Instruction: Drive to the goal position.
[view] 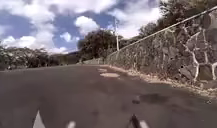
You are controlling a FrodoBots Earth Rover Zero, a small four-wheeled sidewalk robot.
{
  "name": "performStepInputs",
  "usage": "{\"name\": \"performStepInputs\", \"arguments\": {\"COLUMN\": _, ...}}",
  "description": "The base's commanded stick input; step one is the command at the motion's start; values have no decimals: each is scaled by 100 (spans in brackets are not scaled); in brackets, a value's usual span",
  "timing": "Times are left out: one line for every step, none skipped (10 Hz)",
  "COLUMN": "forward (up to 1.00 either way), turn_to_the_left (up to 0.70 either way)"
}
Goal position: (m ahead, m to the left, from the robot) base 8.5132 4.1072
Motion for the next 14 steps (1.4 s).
{"name": "performStepInputs", "arguments": {"forward": 50, "turn_to_the_left": 0}}
{"name": "performStepInputs", "arguments": {"forward": 50, "turn_to_the_left": 0}}
{"name": "performStepInputs", "arguments": {"forward": 50, "turn_to_the_left": 0}}
{"name": "performStepInputs", "arguments": {"forward": 50, "turn_to_the_left": 0}}
{"name": "performStepInputs", "arguments": {"forward": 50, "turn_to_the_left": 0}}
{"name": "performStepInputs", "arguments": {"forward": 50, "turn_to_the_left": 0}}
{"name": "performStepInputs", "arguments": {"forward": 50, "turn_to_the_left": 0}}
{"name": "performStepInputs", "arguments": {"forward": 50, "turn_to_the_left": 0}}
{"name": "performStepInputs", "arguments": {"forward": 50, "turn_to_the_left": 0}}
{"name": "performStepInputs", "arguments": {"forward": 50, "turn_to_the_left": 0}}
{"name": "performStepInputs", "arguments": {"forward": 50, "turn_to_the_left": 0}}
{"name": "performStepInputs", "arguments": {"forward": 50, "turn_to_the_left": 0}}
{"name": "performStepInputs", "arguments": {"forward": 50, "turn_to_the_left": 0}}
{"name": "performStepInputs", "arguments": {"forward": 50, "turn_to_the_left": 0}}
